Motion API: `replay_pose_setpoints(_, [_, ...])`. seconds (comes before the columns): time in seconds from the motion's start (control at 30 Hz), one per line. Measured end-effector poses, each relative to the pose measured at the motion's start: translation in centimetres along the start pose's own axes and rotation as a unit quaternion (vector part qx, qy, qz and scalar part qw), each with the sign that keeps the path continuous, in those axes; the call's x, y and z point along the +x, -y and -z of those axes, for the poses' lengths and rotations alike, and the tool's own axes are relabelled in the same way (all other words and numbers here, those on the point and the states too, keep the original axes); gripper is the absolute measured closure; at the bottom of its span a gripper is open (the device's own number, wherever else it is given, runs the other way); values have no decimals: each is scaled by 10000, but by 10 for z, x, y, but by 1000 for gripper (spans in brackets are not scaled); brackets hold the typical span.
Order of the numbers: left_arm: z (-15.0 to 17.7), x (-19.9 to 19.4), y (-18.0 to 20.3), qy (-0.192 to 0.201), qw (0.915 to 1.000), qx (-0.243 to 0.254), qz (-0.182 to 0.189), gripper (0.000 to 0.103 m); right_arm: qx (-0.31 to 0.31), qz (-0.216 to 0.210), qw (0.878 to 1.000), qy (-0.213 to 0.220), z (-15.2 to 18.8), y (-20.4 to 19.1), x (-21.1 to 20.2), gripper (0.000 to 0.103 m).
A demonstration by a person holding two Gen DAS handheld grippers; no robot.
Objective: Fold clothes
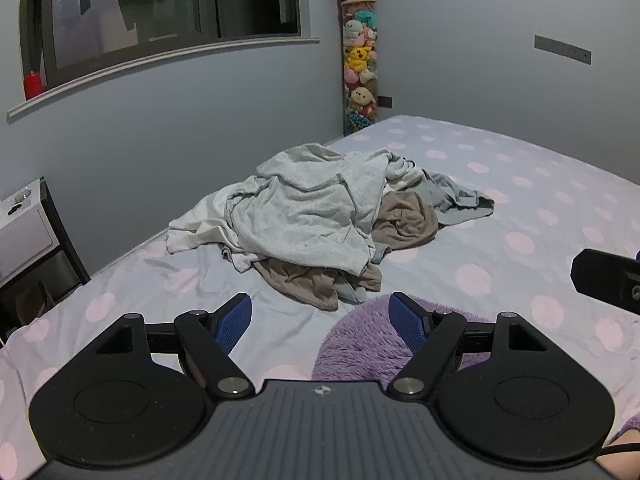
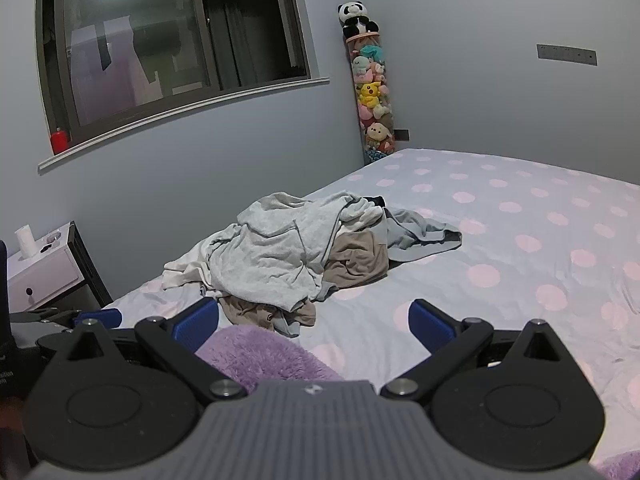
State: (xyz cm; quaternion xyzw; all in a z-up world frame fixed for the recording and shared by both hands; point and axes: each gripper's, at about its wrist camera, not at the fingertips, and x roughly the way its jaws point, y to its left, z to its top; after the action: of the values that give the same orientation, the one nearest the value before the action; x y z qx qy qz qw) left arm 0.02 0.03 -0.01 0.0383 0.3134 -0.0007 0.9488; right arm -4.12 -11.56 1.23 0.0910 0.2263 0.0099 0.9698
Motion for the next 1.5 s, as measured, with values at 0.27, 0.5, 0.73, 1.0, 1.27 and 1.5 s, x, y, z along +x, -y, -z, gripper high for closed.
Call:
replay_pose_setpoints(0.27, [-1, 3, -2, -47, 9989, -134, 447, 28, -26, -6, 9999, 115, -1, -5, 4, 1])
replay_pose_setpoints(0.5, [0, -5, 2, -27, 9986, -60, 518, 28, 6, -34, 9999, 103, -13, 2, -16, 1])
replay_pose_setpoints(0.73, [-1, -5, 3, 5, 9985, -46, 545, 28, 38, -41, 9999, 95, -11, 5, -21, 1])
replay_pose_setpoints(1.0, [0, -5, 4, 9, 9983, -26, 576, 28, 25, -54, 9999, 81, -9, 3, -18, 1])
replay_pose_setpoints(1.27, [0, -5, 7, -11, 9979, 78, 646, 28, 21, -49, 10000, 60, -5, 2, -17, 1])
replay_pose_setpoints(1.5, [1, -5, 8, 0, 9972, 120, 743, 28, 12, -53, 10000, 44, -3, 2, -17, 1])
